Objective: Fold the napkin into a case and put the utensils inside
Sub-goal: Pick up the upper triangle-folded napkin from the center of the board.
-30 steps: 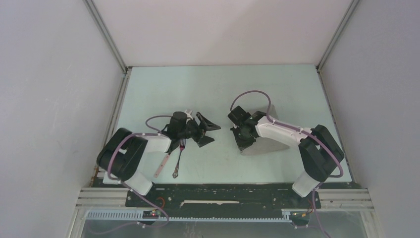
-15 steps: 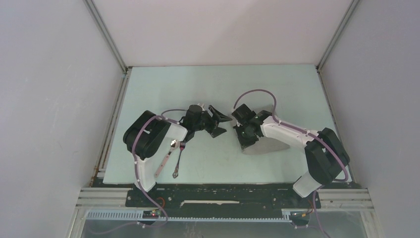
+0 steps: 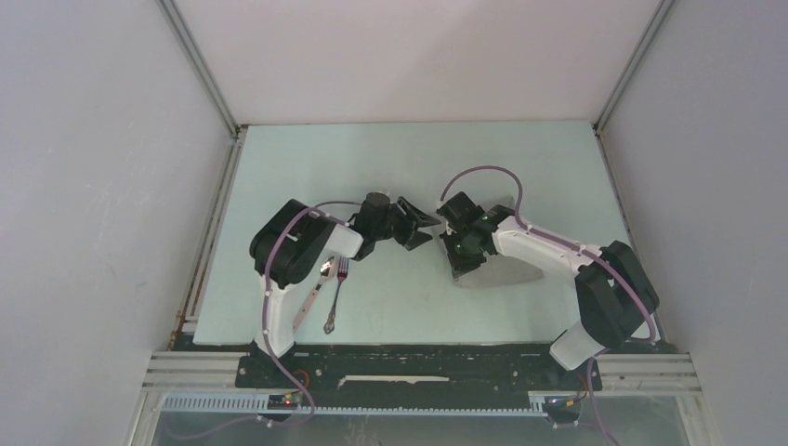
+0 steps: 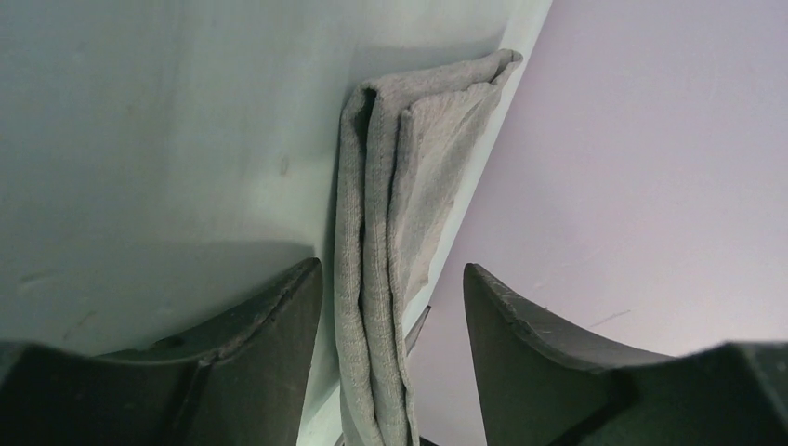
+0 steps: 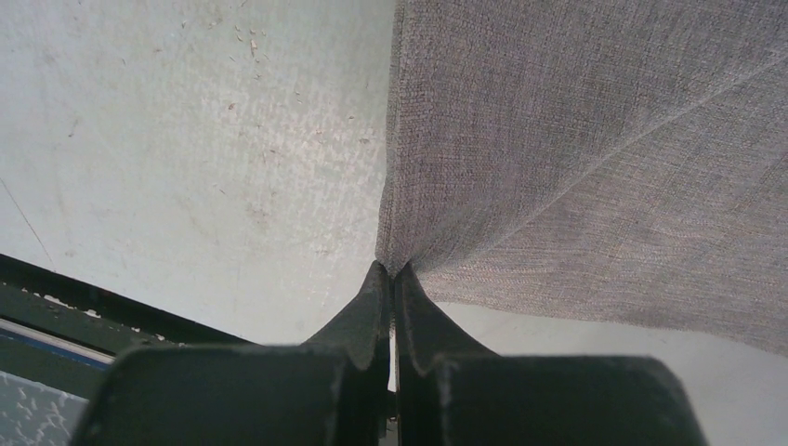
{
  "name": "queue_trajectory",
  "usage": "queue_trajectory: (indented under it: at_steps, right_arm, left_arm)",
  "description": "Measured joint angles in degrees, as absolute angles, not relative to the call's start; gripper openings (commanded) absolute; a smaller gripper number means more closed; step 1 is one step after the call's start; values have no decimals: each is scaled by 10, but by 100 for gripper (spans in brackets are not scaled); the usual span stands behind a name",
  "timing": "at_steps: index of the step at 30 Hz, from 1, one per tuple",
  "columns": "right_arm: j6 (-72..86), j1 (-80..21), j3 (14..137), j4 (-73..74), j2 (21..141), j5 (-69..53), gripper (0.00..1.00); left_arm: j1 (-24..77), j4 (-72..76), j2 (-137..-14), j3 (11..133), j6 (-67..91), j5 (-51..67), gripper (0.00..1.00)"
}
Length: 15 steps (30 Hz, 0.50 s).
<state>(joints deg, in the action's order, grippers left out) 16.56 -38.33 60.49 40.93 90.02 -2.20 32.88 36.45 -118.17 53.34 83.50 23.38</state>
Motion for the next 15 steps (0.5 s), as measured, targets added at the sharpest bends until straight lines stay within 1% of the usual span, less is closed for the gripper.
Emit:
queue_trajectory:
  at_steps: [4, 6, 11, 15]
  right_arm:
    - [165, -383, 605, 409, 900, -23, 0]
    - [163, -383, 605, 409, 898, -23, 0]
    - [161, -381, 605, 409, 895, -25, 0]
    - [159, -378, 601, 408, 895, -27, 0]
  left_arm:
    - [329, 361, -1190, 546, 835, 230, 56]
    - [329, 358, -1194, 552, 835, 230, 50]
    - [330, 351, -1201, 566, 835, 230, 42]
    - [331, 343, -1202, 576, 835, 229, 38]
